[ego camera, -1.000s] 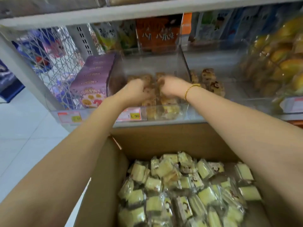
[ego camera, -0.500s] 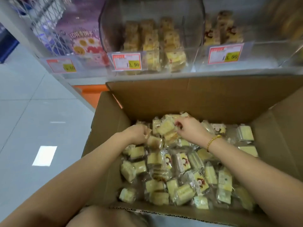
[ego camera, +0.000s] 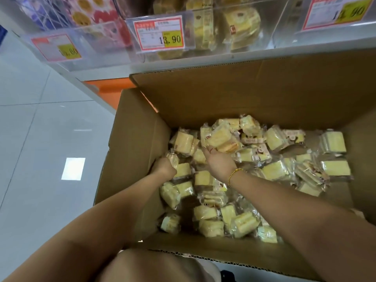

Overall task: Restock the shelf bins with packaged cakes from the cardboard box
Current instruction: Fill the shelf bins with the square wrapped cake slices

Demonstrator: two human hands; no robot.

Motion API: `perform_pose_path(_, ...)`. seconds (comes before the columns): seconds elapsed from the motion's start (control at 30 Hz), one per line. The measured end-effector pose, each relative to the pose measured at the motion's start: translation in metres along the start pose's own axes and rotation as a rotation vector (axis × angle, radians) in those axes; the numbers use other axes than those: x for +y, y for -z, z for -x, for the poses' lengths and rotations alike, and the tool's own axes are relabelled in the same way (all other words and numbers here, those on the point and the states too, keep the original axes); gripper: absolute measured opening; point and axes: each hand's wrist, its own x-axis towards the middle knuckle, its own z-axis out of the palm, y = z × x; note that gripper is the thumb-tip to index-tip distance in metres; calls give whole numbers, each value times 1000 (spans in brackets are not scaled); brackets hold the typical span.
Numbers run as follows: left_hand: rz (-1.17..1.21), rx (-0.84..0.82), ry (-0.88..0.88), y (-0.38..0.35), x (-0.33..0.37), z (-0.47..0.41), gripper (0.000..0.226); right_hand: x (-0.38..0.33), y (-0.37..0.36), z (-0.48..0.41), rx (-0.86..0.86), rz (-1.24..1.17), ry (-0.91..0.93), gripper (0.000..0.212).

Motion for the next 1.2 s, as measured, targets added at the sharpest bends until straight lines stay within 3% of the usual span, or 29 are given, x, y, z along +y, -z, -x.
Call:
perform_pose_path(0.1, -53, -21, 18, -5, 3, 3, 31, -14, -12, -7, -17, 84, -54, 57)
perform_pose_path(0.2, -29, 66, -34, -7, 7, 5, 46, -16, -15, -12, 32, 96, -75, 50)
perform_pose_path(0.33, 299, -35, -22, -9, 12, 5, 31, -16, -14, -16, -1, 46, 54, 46)
perform_pose_path(0.43, 502, -62, 102, -11, 7, -4, 32, -19, -11, -15, 5, 55, -43, 46)
perform_pose_path(0.53, 313, -136, 43, -22, -2, -6, 34, -18, -7, -18, -7, 65, -76, 53)
perform_pose_path(0.67, 158, -168, -26, -34, -2, -2, 70, -12, -7, -16, -6, 112, -56, 52)
perform_pose_path(0.8, 217, -282, 28, -26, -2, -8, 72, -8, -6, -11, -15, 105, -57, 48)
perform_pose_path(0.87, 235, -367, 9, -23, -3, -9, 64, 1, 4, -6, -55, -48, -97, 54)
perform_pose_path(0.93, 199, -403, -20, -25, -5, -9, 64, 18, 13, 2, -141, -363, -151, 58)
perform_pose_path(1.07, 160, -411, -55, -26, -2, -7, 68, 53, 27, 12, -378, -1109, -274, 36)
perform_pose_path(1.2, 314, -397, -42, -21, -1, -8, 71, 73, 20, 25, -675, -1675, -278, 22)
